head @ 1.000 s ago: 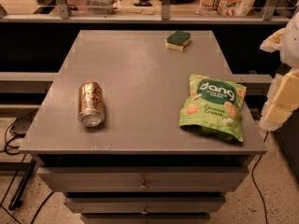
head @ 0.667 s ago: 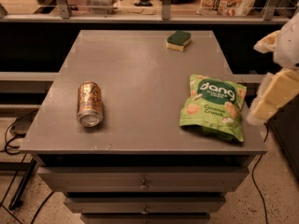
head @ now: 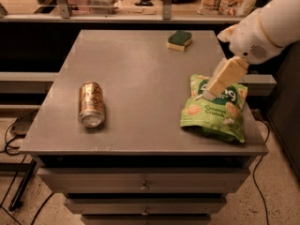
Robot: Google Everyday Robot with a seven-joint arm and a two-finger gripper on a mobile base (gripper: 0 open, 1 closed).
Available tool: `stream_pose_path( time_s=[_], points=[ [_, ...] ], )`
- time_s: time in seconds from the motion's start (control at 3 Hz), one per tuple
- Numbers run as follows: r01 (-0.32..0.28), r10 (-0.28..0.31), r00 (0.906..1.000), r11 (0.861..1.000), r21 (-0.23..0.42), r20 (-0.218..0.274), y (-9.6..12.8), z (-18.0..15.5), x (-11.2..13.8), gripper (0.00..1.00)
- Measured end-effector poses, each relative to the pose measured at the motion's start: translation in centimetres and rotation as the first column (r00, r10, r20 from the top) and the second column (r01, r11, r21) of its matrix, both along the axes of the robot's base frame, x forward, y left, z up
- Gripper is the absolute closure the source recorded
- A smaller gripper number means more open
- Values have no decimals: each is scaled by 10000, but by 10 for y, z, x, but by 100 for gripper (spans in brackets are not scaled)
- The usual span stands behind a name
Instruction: Move sponge near orange can
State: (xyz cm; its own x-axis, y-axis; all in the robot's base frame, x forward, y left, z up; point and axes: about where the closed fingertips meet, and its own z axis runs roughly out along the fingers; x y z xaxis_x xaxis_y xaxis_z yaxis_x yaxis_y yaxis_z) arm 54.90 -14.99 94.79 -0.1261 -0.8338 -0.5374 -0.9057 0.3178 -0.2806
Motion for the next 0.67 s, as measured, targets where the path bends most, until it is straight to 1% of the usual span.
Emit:
stream_pose_path(
  time_s=[0.33,0.67],
  points=[
    [5,-39,9987,9978,662,502,20,-2,51,0],
    [2,-42,9985,9973,728,554,22,-1,57,0]
  ],
)
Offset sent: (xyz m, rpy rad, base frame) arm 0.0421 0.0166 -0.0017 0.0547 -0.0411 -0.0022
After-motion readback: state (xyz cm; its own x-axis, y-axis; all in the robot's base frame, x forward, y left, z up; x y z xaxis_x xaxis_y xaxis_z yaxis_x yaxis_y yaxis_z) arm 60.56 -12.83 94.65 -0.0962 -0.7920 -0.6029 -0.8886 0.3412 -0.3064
